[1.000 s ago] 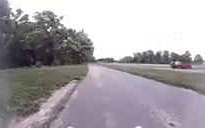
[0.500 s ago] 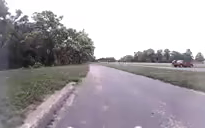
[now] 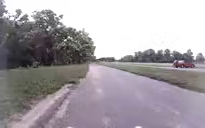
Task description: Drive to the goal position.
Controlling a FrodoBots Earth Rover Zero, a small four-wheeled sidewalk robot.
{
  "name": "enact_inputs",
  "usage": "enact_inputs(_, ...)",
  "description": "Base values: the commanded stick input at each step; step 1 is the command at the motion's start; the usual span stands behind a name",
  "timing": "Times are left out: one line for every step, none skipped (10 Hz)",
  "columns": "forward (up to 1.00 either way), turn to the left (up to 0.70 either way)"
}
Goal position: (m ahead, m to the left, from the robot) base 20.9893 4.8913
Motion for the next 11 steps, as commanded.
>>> enact_inputs(0.7,-0.01)
enact_inputs(0.7,-0.01)
enact_inputs(0.7,-0.01)
enact_inputs(0.7,-0.01)
enact_inputs(0.7,-0.01)
enact_inputs(0.7,-0.01)
enact_inputs(0.7,-0.01)
enact_inputs(0.7,-0.01)
enact_inputs(0.7,-0.01)
enact_inputs(0.7,-0.01)
enact_inputs(0.7,-0.01)
